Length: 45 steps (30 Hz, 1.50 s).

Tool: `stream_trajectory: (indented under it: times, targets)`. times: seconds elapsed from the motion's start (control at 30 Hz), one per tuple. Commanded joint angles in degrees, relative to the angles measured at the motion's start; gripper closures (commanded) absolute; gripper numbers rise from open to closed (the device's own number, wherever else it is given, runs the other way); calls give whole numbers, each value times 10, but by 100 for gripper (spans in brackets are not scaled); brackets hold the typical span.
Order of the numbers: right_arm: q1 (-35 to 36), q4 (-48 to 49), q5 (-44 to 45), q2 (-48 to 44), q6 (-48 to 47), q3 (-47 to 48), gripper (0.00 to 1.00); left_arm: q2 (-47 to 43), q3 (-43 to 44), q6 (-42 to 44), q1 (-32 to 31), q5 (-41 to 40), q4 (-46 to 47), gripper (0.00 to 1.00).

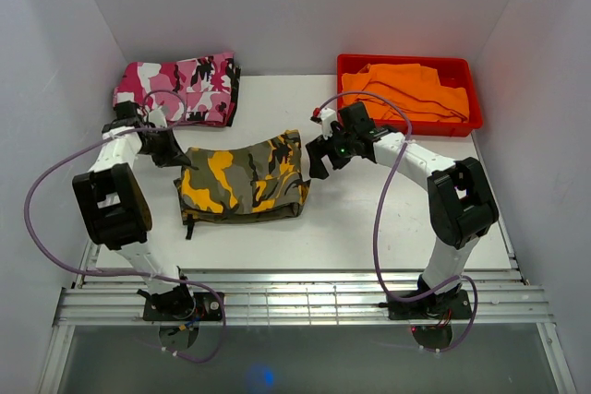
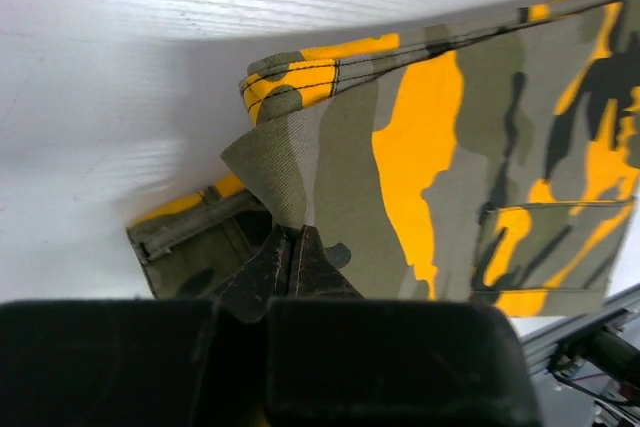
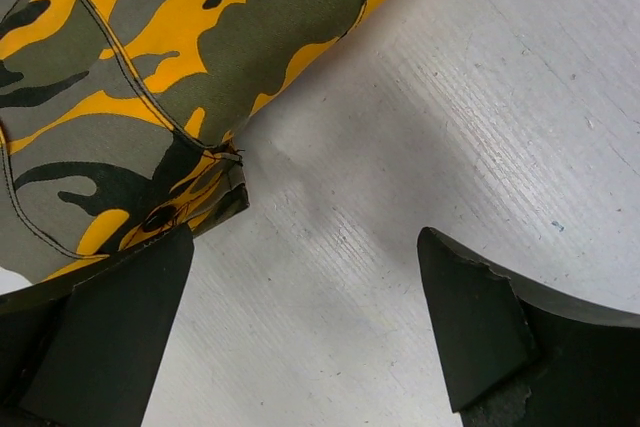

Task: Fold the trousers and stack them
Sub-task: Fold the trousers

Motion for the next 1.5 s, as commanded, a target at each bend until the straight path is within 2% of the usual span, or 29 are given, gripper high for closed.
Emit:
stream_trajectory:
  times: [0.0, 0.1, 0.27, 0.43, 0.53, 0.73, 1.1, 1.2, 1.23, 1.3, 1.33, 1.47]
  targets:
    - [-6, 0, -12, -14, 5, 18, 2, -66, 49, -17, 2, 34, -61, 100]
    - [-9, 0, -14, -21, 5, 13, 2, -99, 36, -14, 6, 19, -71, 100]
    - [-9, 0, -19, -26, 6, 4, 2, -122, -66, -4, 39, -36, -32, 100]
    - [-9, -12, -40, -23, -1, 5, 2, -64, -156, 6, 88, -71, 54, 100]
    - [-10, -13, -90, -23, -18, 12, 2, 3, -164, 5, 102, -88, 74, 100]
    - [-9, -35, -160, 4, -40, 50, 7, 83, -139, -9, 102, -69, 112, 100]
    - [-10, -34, -106, -39, -74, 30, 18, 177, 20, -10, -47, -58, 139, 100]
    - [-9, -22, -113, -49, -70, 26, 25, 193, 74, -14, -71, -42, 126, 100]
    - [-9, -18, -125, -48, -66, 26, 32, 191, 90, -17, -75, -41, 117, 100]
    - [-9, 1, -154, -41, -40, 30, 38, 178, 94, -20, -79, -41, 112, 100]
    - [-9, 10, -167, -32, -27, 30, 44, 174, 93, -20, -79, -44, 106, 100]
    - [-6, 94, -227, -4, 50, 6, 52, 145, 84, -16, -78, -57, 94, 100]
